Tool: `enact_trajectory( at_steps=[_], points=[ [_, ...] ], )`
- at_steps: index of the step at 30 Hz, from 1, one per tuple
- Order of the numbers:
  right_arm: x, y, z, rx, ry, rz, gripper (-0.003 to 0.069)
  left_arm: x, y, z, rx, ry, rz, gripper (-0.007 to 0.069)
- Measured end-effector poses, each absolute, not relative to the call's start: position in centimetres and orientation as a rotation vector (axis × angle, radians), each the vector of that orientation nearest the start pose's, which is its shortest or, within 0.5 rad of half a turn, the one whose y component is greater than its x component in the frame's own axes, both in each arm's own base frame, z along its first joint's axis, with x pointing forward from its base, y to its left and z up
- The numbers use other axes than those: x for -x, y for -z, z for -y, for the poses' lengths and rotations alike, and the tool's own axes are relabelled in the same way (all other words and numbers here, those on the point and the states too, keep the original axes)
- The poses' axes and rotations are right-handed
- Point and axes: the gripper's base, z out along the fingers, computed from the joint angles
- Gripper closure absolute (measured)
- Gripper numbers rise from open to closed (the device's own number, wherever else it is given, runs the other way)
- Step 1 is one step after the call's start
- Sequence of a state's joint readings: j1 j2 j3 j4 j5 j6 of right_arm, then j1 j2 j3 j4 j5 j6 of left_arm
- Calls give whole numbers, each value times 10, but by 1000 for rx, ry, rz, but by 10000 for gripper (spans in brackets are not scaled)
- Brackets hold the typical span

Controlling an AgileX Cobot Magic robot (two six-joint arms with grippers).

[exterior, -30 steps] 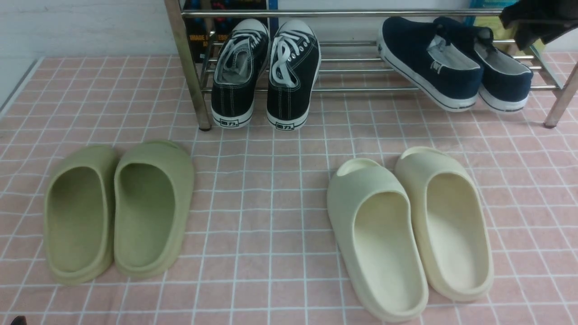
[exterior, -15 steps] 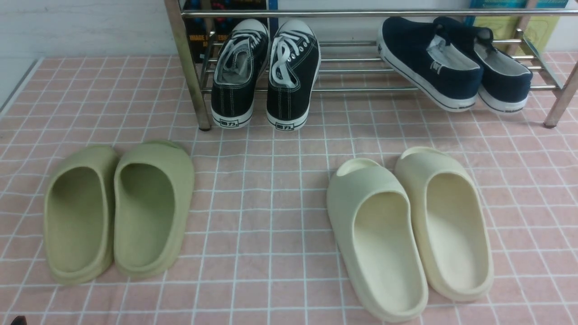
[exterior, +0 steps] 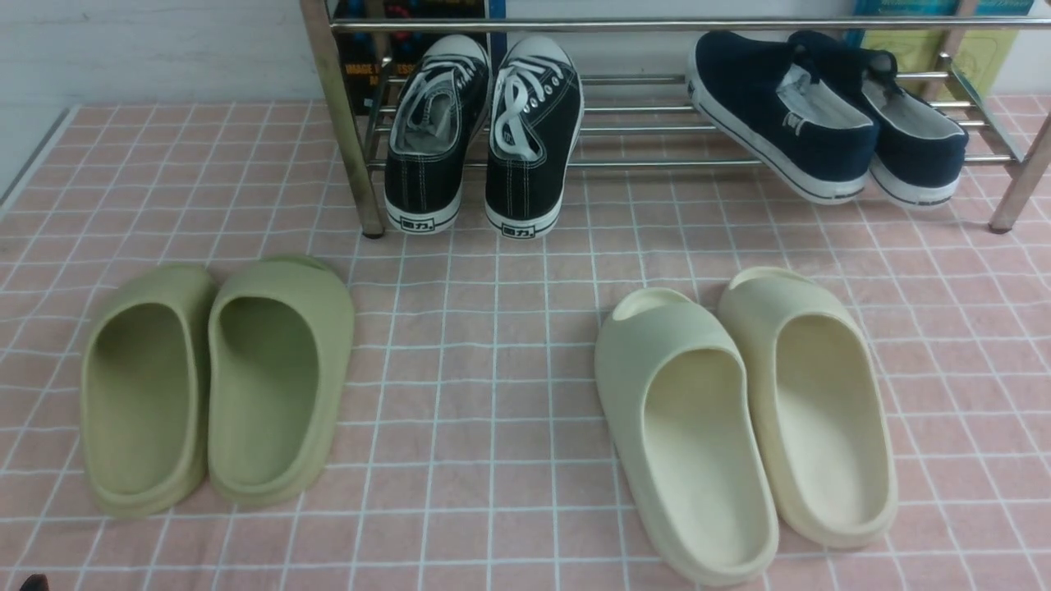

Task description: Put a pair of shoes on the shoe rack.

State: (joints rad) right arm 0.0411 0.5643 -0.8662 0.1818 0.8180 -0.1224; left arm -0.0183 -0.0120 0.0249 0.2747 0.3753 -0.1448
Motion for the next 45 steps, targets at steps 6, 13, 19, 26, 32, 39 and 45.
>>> enact_trajectory(
  at_steps=[6,13,19,26,32,39,45],
  points=[
    [-85,-381,-18,128,-191,-2037,673,-53,-173,-8,-52,-157,-1860,387],
    [-85,-381,-19,125,-222,-2037,671,-53,-173,-8,-52,-157,-1860,387],
    [-88,-370,-22,208,-198,-1997,671,-53,-173,-8,-52,-158,-1860,387],
    [-82,-304,-17,167,-158,-1785,669,-53,-173,-8,-52,-158,-1860,387],
    [-64,-226,-3,29,-29,-1699,669,-53,-173,-8,-52,-158,-1860,387],
    [-56,-186,4,-85,41,-1712,669,-53,-173,-8,-52,-158,-1860,386],
    [-53,-176,3,-91,36,-1827,669,-53,-173,-8,-52,-158,-1860,386]
  ],
)
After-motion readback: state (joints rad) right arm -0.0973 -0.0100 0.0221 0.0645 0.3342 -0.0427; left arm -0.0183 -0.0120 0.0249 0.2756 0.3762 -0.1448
